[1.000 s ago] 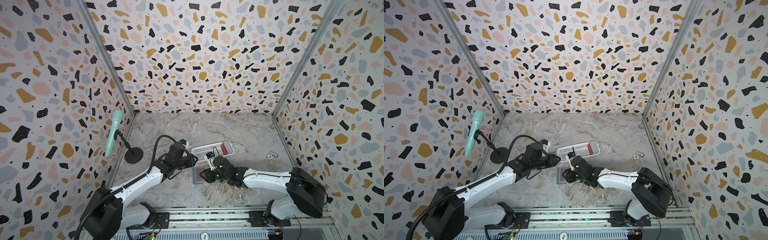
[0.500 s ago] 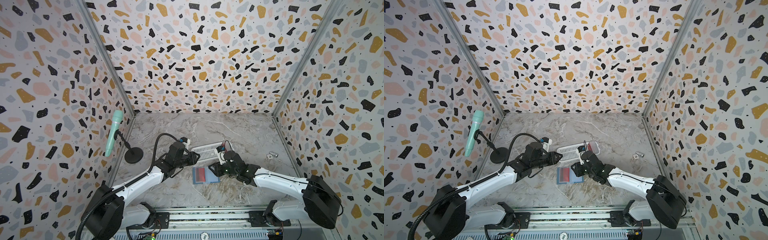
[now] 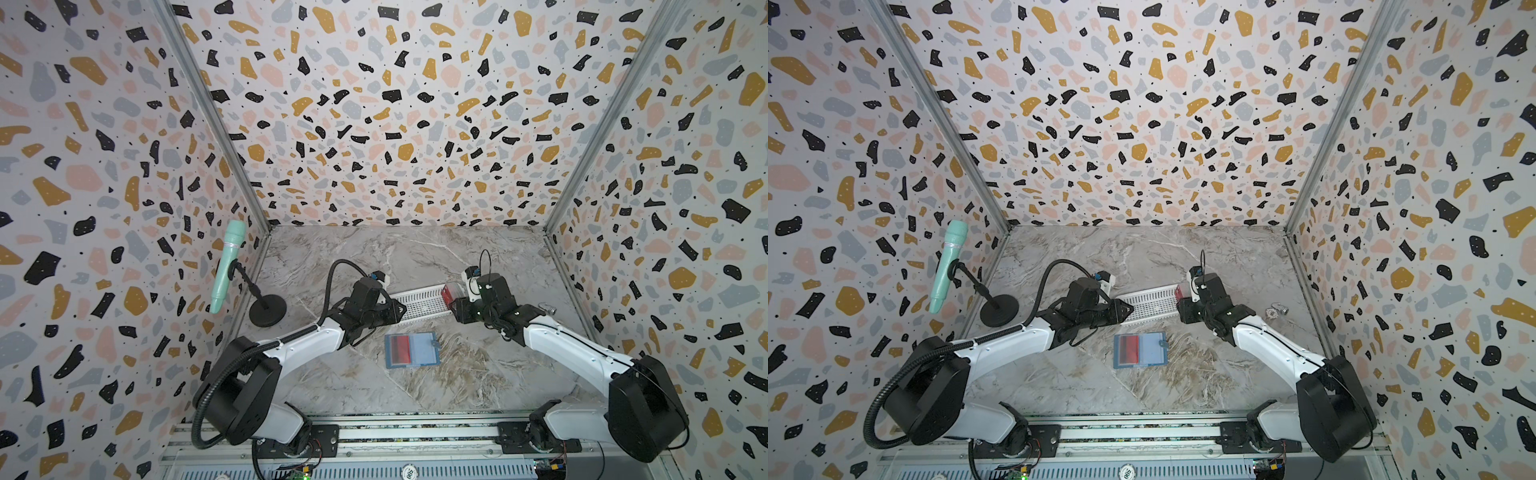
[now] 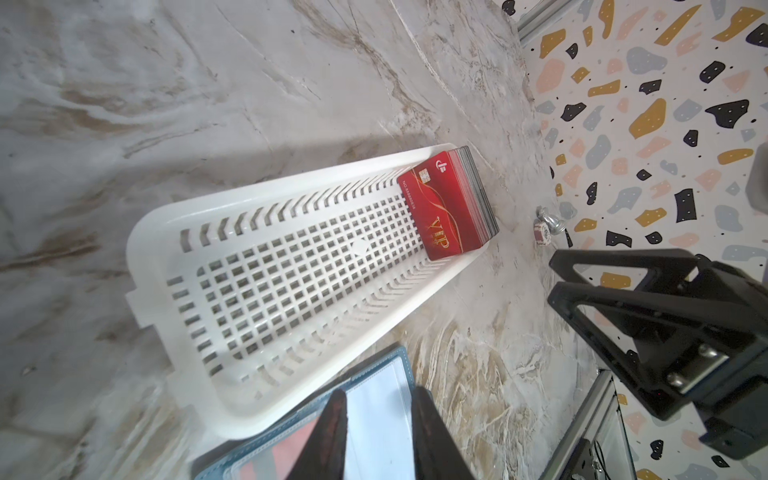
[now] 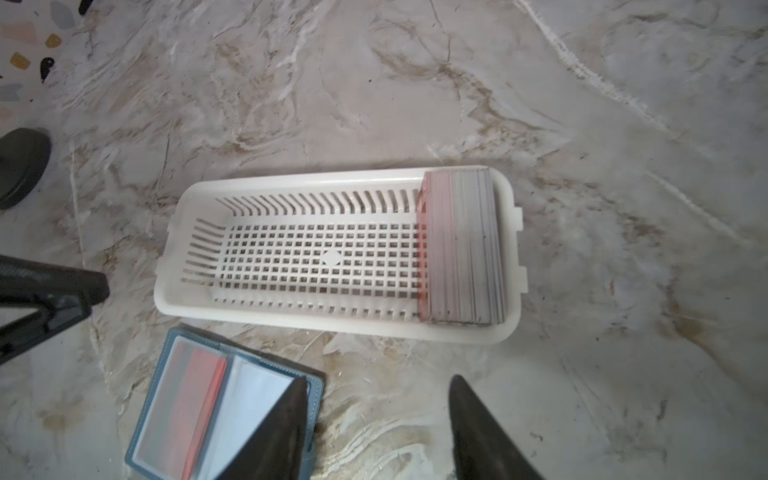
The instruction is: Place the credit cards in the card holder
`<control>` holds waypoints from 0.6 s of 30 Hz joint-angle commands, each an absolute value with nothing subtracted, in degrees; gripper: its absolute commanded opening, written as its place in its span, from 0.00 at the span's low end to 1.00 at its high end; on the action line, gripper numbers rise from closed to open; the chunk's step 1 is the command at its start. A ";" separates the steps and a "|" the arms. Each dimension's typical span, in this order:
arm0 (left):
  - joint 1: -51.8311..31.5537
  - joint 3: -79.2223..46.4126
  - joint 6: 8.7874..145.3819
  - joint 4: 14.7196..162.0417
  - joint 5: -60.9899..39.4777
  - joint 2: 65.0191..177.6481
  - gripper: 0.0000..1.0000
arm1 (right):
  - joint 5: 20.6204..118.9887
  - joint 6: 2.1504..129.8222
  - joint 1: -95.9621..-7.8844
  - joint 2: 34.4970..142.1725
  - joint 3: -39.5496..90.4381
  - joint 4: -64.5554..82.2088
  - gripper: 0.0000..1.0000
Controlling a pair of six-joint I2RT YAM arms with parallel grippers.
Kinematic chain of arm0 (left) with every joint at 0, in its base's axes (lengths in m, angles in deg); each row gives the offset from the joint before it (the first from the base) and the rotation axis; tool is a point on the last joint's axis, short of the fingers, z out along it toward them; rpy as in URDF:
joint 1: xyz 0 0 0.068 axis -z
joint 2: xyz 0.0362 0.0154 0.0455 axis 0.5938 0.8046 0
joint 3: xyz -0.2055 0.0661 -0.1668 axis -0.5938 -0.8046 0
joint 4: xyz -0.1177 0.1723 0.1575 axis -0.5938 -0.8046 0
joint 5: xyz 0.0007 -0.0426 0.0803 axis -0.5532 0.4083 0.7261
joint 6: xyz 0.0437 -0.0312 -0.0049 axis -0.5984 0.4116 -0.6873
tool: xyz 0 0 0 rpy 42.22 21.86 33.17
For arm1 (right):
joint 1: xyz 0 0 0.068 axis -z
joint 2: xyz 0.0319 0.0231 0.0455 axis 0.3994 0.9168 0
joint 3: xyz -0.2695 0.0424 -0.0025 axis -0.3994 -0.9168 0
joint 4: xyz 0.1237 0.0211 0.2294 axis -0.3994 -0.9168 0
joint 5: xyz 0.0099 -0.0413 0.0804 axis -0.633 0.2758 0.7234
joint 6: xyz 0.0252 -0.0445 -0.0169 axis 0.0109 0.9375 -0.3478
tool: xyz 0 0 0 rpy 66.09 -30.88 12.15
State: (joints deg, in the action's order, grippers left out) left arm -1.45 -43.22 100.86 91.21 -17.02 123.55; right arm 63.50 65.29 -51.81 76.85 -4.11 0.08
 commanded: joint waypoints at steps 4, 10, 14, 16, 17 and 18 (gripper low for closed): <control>0.33 -40.61 100.30 95.48 -16.70 126.08 0.28 | 65.38 72.08 -46.67 83.88 2.40 -3.04 0.79; 1.52 -41.14 101.33 96.79 -16.58 126.58 0.28 | 69.03 73.97 -43.86 92.43 6.94 -1.73 0.86; 1.80 -42.29 101.63 97.29 -16.49 126.16 0.28 | 70.39 74.65 -43.44 97.04 9.49 -1.52 0.87; 1.80 -42.91 101.70 97.55 -16.41 125.98 0.28 | 71.35 74.87 -43.47 99.08 10.48 -1.06 0.88; 1.80 -43.09 101.79 97.52 -16.41 125.98 0.28 | 71.54 74.84 -43.41 99.95 11.05 -1.06 0.88; 1.80 -43.27 101.87 97.75 -16.36 125.95 0.28 | 71.50 74.81 -43.40 100.96 11.65 -1.07 0.89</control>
State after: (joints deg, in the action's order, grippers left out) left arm 1.57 -42.32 101.69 95.01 -16.85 126.74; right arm 69.77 73.73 -43.53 100.12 9.05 -0.93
